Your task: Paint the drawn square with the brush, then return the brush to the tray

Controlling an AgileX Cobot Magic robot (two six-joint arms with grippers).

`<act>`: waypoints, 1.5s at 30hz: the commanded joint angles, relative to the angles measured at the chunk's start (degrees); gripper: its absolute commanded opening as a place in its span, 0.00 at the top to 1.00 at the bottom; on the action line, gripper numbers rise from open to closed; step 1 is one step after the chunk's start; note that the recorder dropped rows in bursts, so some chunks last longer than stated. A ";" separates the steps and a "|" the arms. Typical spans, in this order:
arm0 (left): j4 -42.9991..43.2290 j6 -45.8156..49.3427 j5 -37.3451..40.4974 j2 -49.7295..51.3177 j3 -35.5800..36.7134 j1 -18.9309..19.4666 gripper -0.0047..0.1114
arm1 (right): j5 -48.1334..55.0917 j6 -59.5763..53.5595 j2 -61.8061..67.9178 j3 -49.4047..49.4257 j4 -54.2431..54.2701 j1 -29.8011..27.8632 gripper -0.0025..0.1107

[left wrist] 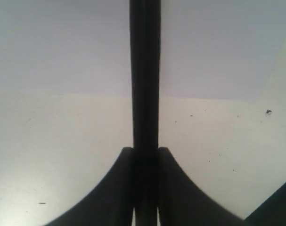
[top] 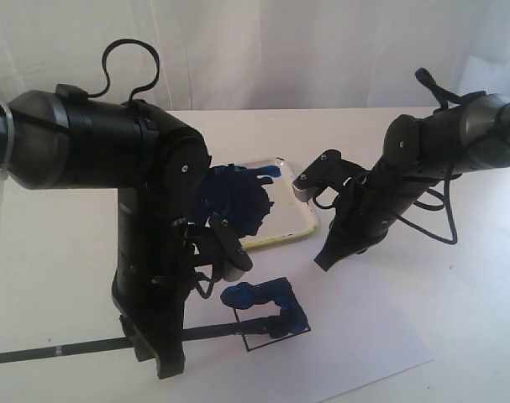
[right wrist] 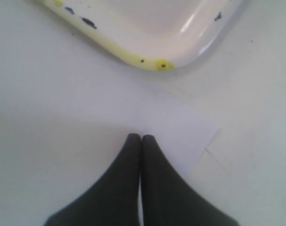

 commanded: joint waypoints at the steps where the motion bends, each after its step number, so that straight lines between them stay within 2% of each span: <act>1: -0.97 -0.93 -0.90 -0.22 0.27 -0.22 0.96 | 0.33 -0.69 0.73 0.14 -0.92 -0.08 0.98; 3: -2.04 -0.41 -1.32 -0.22 0.27 -0.22 0.96 | 0.33 -0.69 0.73 0.14 -0.92 -0.08 0.98; 6: -2.26 0.55 2.44 -0.22 0.27 -0.22 0.96 | 0.33 -0.69 0.73 0.14 -0.92 -0.08 0.98; 14: -0.89 0.39 6.75 -0.22 0.27 -0.22 0.96 | 0.33 -0.69 0.73 0.14 -0.92 -0.08 0.98; 26: 0.88 -1.79 9.50 -0.22 0.27 -0.22 0.96 | 0.33 -0.69 0.73 0.14 -0.92 -0.08 0.98; 45: 4.44 -3.04 9.50 -0.32 -1.20 -0.22 0.96 | 0.46 -0.69 0.73 0.14 -0.92 -0.08 0.98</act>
